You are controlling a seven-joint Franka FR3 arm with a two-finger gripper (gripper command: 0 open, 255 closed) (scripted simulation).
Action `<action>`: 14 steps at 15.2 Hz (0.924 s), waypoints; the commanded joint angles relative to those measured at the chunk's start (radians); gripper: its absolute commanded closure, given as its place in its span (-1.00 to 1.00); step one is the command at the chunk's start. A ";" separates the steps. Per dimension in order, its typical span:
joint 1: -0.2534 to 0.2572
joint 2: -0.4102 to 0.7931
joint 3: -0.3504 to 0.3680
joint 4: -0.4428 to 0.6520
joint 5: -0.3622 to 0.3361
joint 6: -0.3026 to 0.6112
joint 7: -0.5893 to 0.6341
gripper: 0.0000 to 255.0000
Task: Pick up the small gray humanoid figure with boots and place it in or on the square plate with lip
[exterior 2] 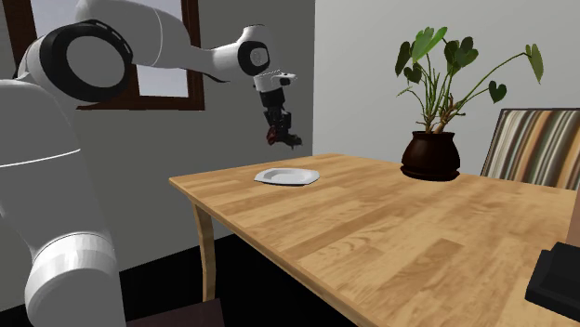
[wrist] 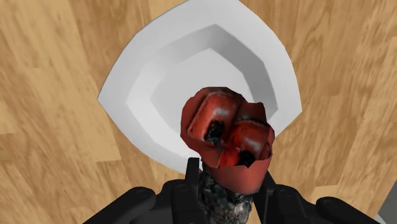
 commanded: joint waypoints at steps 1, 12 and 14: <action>0.002 0.001 0.003 -0.023 -0.001 0.024 0.005 1.00; 0.003 -0.018 0.003 -0.192 0.004 0.175 0.004 1.00; 0.003 -0.018 0.003 -0.197 0.004 0.180 0.004 1.00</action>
